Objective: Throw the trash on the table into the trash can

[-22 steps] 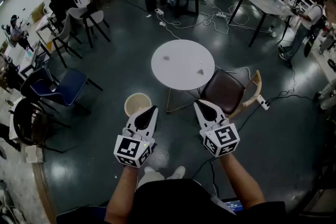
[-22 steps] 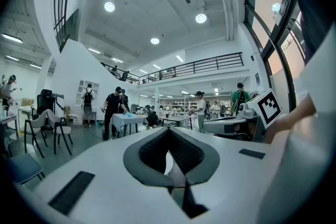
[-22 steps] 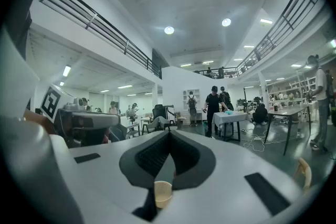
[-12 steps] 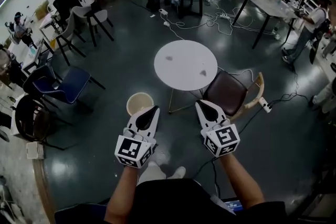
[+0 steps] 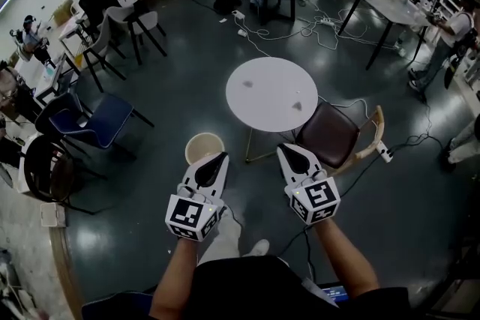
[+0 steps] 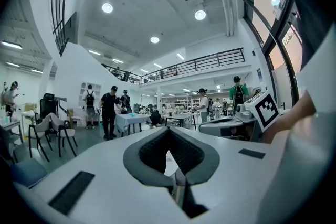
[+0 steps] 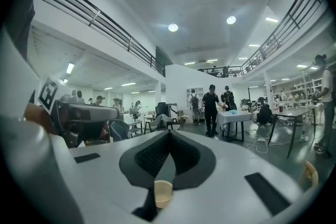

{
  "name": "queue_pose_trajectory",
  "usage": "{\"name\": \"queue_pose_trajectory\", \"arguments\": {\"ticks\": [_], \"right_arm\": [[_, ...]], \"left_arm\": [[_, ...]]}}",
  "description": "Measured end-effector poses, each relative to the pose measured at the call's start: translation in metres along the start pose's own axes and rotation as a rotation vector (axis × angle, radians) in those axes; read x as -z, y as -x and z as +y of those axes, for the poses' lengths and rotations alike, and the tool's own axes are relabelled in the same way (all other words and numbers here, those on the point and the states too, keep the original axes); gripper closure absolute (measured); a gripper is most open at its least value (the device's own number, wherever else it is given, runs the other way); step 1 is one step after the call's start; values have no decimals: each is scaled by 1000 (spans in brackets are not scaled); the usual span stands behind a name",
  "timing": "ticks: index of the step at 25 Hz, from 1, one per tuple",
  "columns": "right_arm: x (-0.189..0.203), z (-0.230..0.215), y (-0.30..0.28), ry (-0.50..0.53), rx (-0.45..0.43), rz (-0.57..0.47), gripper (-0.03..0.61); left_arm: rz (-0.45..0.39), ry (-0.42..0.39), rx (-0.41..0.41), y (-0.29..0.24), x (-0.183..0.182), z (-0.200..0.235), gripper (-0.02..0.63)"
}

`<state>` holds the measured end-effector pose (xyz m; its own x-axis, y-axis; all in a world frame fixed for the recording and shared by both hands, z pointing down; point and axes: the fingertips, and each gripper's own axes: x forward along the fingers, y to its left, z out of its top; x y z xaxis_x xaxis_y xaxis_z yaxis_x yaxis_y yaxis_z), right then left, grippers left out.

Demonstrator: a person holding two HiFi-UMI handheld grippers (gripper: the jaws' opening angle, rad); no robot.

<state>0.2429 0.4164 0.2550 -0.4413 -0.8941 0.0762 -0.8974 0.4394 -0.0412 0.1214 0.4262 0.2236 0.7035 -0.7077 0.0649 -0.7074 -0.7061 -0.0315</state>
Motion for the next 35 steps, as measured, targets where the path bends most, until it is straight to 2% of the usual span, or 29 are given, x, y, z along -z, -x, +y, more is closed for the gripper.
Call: {"name": "queue_pose_trajectory", "arguments": {"ticks": [11, 23, 30, 35], "right_arm": [[-2, -21, -91, 15, 25, 45, 561], [-4, -56, -221, -12, 88, 80, 561], [-12, -58, -266, 6, 114, 99, 561], [-4, -67, -288, 8, 132, 111, 561]], "left_arm": [[14, 26, 33, -57, 7, 83, 606], [25, 67, 56, -126, 15, 212, 606], [40, 84, 87, -145, 21, 255, 606], [49, 94, 102, -157, 33, 272, 606]]}}
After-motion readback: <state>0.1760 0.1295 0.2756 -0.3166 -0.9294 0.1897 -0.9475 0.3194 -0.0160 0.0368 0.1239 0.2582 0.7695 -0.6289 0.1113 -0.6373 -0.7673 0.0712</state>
